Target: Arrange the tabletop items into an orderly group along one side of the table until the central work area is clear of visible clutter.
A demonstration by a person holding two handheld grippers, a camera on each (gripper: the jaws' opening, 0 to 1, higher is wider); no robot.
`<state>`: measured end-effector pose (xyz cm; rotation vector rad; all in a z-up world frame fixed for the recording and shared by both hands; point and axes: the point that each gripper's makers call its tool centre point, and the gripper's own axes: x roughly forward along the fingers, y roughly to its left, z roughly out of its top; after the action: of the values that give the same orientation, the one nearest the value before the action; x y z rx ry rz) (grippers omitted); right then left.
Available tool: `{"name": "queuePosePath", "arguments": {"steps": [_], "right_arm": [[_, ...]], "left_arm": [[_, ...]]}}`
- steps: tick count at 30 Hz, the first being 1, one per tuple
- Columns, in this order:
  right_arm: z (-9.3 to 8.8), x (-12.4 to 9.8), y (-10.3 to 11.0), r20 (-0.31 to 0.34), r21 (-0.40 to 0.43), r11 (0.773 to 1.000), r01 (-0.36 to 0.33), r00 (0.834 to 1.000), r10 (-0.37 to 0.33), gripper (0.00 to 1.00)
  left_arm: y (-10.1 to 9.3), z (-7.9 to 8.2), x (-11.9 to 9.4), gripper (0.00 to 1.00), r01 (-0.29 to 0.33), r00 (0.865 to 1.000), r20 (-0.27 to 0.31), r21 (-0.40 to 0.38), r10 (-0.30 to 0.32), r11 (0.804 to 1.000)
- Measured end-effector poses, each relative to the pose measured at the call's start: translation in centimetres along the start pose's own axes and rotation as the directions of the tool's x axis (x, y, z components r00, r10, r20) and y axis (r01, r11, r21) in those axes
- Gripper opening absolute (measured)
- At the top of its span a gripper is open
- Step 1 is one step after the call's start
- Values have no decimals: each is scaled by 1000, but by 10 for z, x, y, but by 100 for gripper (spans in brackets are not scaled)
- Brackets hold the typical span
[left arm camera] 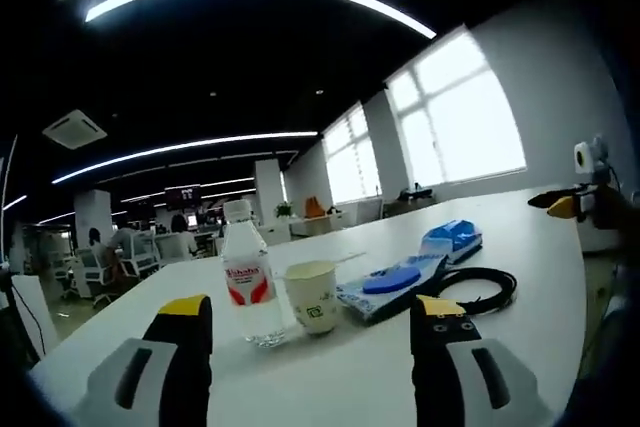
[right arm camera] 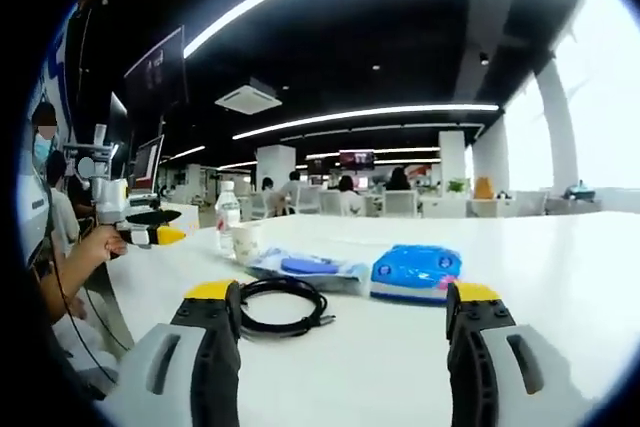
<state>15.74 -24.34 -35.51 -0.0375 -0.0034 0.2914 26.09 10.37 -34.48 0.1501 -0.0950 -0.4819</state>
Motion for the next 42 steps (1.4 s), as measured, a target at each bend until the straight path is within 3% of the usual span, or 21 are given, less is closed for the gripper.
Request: {"name": "queuePosePath", "arguments": {"steps": [5, 8, 15, 20, 27, 29, 37, 42], "right_arm": [[-3, -1, -1, -12, -10, 1000, 8, 1000, -8, 86], [-7, -3, -1, -22, -5, 1000, 5, 1000, -5, 87], [-9, -11, -10, -21, 1, 999, 38, 999, -38, 90], [-12, -21, -19, -16, 15, 997, 71, 997, -70, 90], [-19, -28, -27, -34, 26, 995, 98, 995, -97, 90], [-19, -30, -29, -29, 29, 994, 104, 994, -103, 90], [-27, -34, -31, -40, 36, 993, 111, 993, -110, 89], [-34, -36, -29, -55, 32, 994, 103, 993, -101, 88]], "left_arm": [[-6, -1, -4, 96, 2, 1000, -13, 5, -2, 1000], [-14, -8, -5, 100, 42, 998, -50, -13, -42, 999], [-21, -11, -14, 100, 56, 996, -75, 28, -54, 998], [-33, -17, -28, 100, 119, 988, -105, 31, -115, 992], [-28, -16, -39, 100, 84, 994, -64, -17, -85, 996], [-28, -17, -42, 100, 77, 994, -77, -25, -78, 997], [-31, -11, -53, 100, 66, 996, -52, -25, -67, 997], [-32, -13, -54, 100, 49, 998, -43, 15, -48, 999]]}}
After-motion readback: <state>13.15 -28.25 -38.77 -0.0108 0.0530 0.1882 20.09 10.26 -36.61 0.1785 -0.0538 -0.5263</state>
